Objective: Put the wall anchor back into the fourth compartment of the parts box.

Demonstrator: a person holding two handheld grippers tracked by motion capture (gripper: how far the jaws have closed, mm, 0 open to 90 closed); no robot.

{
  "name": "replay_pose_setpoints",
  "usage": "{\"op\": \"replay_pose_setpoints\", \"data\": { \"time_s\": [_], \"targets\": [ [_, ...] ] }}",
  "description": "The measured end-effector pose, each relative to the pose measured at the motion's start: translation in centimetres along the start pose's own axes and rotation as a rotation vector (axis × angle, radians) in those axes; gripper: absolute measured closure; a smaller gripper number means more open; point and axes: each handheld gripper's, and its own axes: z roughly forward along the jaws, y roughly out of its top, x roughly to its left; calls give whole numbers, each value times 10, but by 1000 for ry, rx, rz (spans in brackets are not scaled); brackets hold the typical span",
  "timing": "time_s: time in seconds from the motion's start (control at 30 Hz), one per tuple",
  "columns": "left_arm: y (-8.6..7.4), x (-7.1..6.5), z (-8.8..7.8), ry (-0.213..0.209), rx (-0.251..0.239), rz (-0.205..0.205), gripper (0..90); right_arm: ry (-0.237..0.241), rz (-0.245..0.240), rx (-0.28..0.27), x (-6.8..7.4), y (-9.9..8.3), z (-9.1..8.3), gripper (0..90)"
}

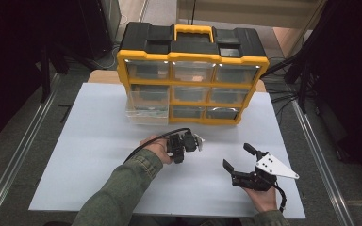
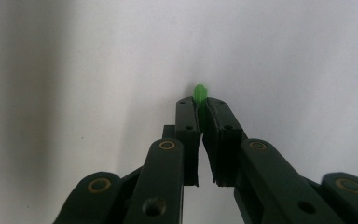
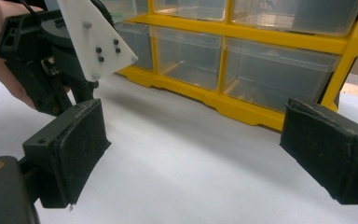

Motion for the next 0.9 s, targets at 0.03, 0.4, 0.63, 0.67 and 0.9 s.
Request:
{"op": "replay_pose_setpoints", "data": {
  "time_s": [0.03,0.4,0.63,0.67,0.9],
  "targets": [
    [0,-1,-2,-3,7,0,837,0,0,-1,0,0,0,73],
    [-10,-10,-53,29,-84,28,837,-3,1,-1,0,0,0,74],
    [-13,-18,-97,75,-88,53,837,-5,-1,-4,-1,0,-1,73],
    [-13,-18,-102,83,-96,53,837,-5,-1,-4,-1,0,-1,73],
    [-17,-13,-141,148,-114,53,837,-9,-1,-6,-2,1,-1,73]
  ]
}}
